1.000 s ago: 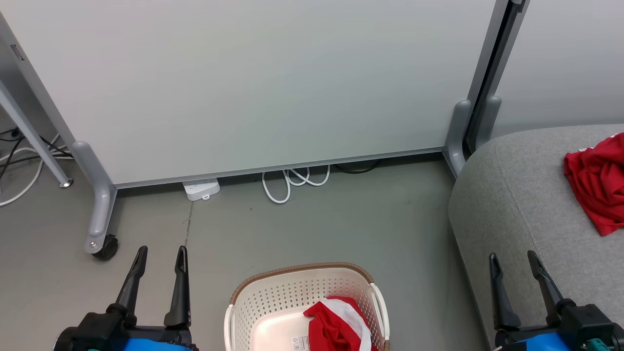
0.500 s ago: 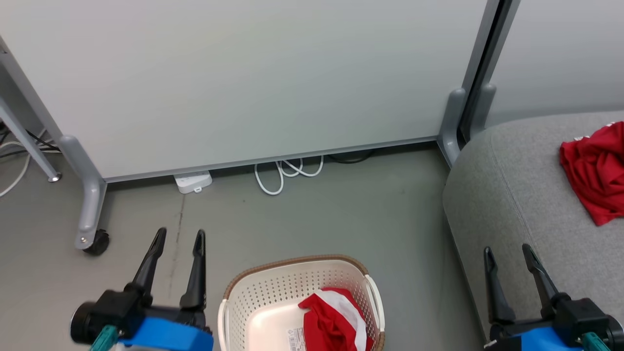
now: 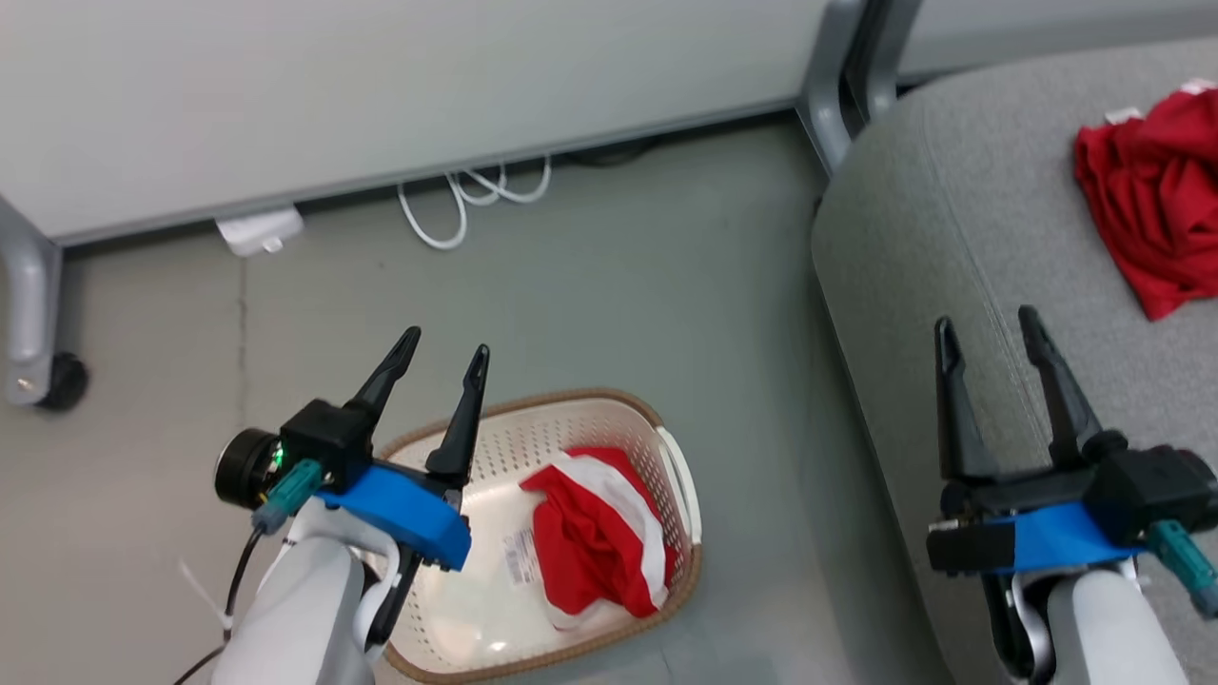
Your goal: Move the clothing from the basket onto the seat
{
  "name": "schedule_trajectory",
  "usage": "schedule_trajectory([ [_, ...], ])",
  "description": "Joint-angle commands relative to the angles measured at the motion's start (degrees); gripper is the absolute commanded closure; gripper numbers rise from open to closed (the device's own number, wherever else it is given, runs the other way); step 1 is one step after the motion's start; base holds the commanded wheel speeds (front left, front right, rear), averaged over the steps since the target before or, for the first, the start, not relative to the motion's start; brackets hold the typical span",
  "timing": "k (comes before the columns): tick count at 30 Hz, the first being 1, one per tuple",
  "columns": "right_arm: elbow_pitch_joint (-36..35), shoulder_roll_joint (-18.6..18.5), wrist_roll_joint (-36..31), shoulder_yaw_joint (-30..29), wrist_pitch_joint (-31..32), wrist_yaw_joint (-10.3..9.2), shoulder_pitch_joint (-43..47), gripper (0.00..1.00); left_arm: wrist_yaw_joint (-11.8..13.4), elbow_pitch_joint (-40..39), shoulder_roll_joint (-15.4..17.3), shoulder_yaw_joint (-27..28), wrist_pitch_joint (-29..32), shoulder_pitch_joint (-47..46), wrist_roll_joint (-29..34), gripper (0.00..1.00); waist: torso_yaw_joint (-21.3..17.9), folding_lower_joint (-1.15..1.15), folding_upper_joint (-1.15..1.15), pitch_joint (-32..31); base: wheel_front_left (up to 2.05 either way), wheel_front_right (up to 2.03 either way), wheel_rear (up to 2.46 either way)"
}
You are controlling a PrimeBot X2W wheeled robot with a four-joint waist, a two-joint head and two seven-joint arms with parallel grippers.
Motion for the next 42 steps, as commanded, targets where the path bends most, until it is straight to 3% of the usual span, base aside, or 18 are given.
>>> schedule_trajectory([
  [1, -0.5, -0.2, 0.2, 0.0, 0.0, -0.02, -2.0, 0.00, -0.2, 2.1, 0.7, -1.3, -0.2, -2.5, -0.7, 0.00, -3.2, -0.02, 0.00, 5.4, 0.00, 0.00, 0.00],
  [19, -4.0, 0.6, 0.4, 3.0, 0.0, -0.02, -15.9, 0.00, -0.3, 31.3, 4.6, -21.3, 1.5, -22.1, -7.8, 0.00, -9.6, -0.02, 0.00, 26.0, 0.00, 0.00, 0.00],
  [31, -6.0, 1.0, 0.5, 3.7, 0.0, -0.02, -20.2, 0.00, -0.2, 37.7, 7.3, -32.5, 5.2, -30.4, -12.7, 0.00, -11.6, -0.02, 0.00, 36.3, 0.00, 0.00, 0.00],
  [42, -7.9, 1.1, 1.0, 4.5, 0.0, -0.02, -22.2, 0.00, -0.2, 41.4, 8.8, -38.1, 6.8, -35.5, -16.5, 0.00, -12.5, -0.02, 0.00, 42.5, 0.00, 0.00, 0.00],
])
